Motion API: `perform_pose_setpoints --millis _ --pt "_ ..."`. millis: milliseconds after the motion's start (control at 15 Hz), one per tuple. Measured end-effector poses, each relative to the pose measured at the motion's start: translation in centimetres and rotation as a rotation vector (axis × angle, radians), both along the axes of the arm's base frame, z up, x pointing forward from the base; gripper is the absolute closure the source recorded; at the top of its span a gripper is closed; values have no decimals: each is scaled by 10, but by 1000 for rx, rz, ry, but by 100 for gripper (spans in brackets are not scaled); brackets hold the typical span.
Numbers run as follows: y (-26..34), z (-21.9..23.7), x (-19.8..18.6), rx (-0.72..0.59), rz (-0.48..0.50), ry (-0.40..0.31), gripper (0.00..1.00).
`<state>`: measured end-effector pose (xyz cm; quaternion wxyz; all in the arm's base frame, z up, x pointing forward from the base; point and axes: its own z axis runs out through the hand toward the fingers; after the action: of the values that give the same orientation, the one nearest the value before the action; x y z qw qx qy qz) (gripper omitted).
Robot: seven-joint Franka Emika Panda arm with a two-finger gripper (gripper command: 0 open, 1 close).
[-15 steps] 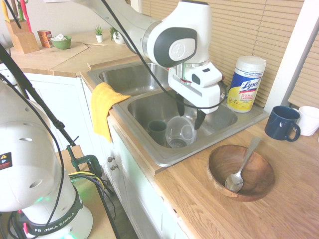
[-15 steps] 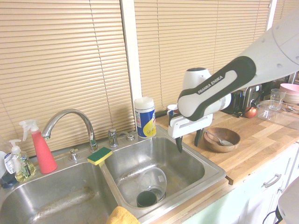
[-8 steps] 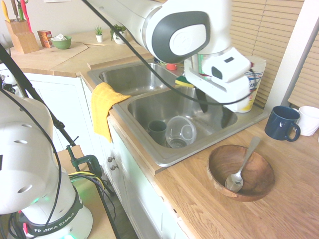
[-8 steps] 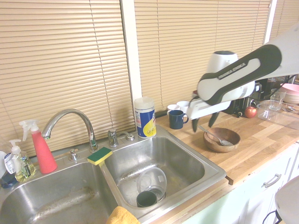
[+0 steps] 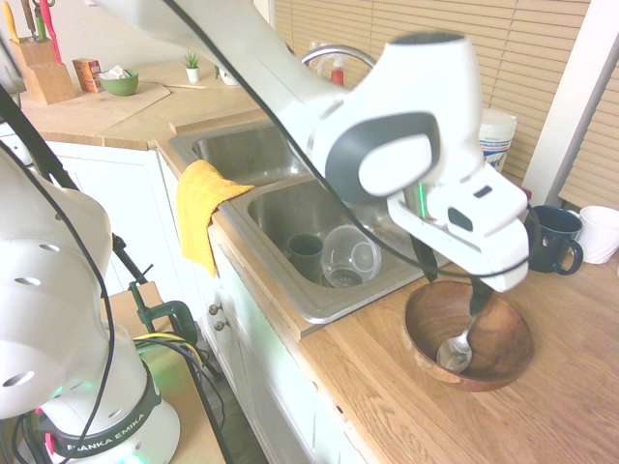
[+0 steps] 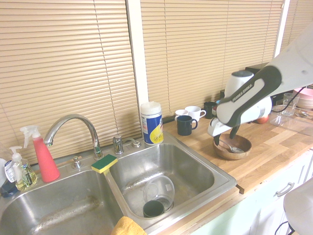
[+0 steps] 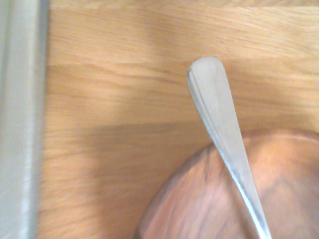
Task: Put the spoon into the sink
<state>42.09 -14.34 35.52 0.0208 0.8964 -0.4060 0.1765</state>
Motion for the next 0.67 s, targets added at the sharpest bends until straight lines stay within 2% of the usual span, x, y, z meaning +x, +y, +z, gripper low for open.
perform_pose_setpoints --millis 200,667 --pt "-8 -13 6 -75 -9 -30 100" --pt "-6 -28 10 -81 -36 -31 100"
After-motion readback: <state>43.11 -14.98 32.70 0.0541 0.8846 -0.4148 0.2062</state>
